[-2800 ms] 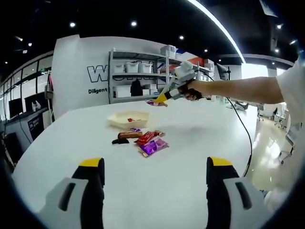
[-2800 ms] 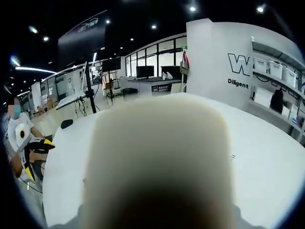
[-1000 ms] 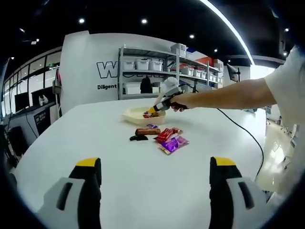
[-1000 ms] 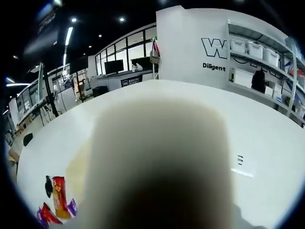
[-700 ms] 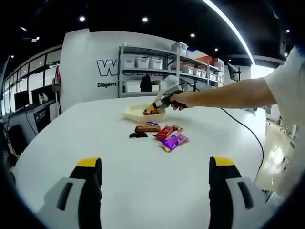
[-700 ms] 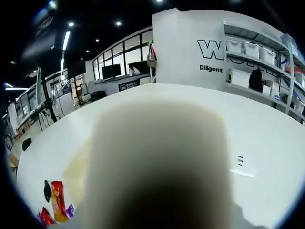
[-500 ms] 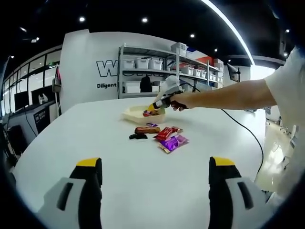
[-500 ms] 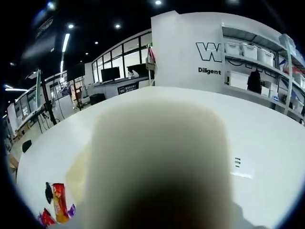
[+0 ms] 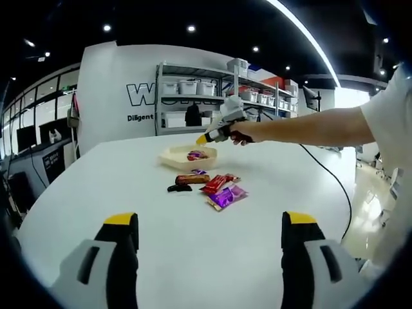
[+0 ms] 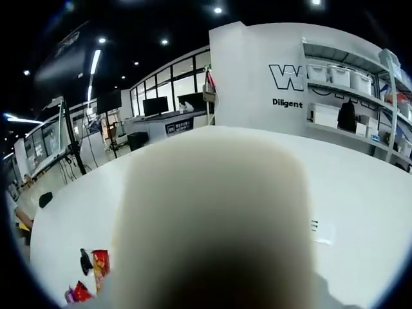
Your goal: Place the target food into the container with the food tongs after gripping and lifting it, then release it inside without dropping or visibly crushing the food.
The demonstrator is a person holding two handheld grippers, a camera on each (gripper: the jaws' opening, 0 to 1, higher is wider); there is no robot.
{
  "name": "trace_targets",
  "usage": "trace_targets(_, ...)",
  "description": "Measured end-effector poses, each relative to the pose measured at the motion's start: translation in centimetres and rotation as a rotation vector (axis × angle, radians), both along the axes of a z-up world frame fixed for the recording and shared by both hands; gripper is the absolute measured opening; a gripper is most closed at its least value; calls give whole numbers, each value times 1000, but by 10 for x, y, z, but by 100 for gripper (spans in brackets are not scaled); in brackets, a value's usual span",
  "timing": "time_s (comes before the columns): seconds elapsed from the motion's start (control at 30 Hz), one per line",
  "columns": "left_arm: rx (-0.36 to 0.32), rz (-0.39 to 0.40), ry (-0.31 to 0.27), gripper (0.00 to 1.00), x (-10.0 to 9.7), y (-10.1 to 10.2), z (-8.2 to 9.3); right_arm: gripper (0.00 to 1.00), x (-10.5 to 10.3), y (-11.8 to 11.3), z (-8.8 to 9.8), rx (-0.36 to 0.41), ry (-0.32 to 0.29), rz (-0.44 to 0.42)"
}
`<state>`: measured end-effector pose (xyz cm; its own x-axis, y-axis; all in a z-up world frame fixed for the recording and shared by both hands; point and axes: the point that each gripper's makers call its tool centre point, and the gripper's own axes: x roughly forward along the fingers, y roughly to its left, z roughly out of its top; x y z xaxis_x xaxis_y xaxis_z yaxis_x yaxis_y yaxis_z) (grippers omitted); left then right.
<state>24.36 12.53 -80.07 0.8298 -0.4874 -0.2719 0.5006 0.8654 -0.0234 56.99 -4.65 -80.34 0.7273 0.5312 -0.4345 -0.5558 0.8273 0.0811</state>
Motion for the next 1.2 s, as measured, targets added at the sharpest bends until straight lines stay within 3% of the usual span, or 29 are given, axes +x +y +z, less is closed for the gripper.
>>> trace_targets(0.27, -13, 5, 20, 89, -6, -5, -4, 20, -19, -4, 11, -45, -23, 24)
trace_targets(0.77, -17, -12, 3, 90, -21, -10, 7, 21, -58, -5, 34, -30, -36, 47)
trace_targets(1.2, -16, -41, -16, 89, -40, -19, 13, 21, -106, -8, 34, -6, -34, 67)
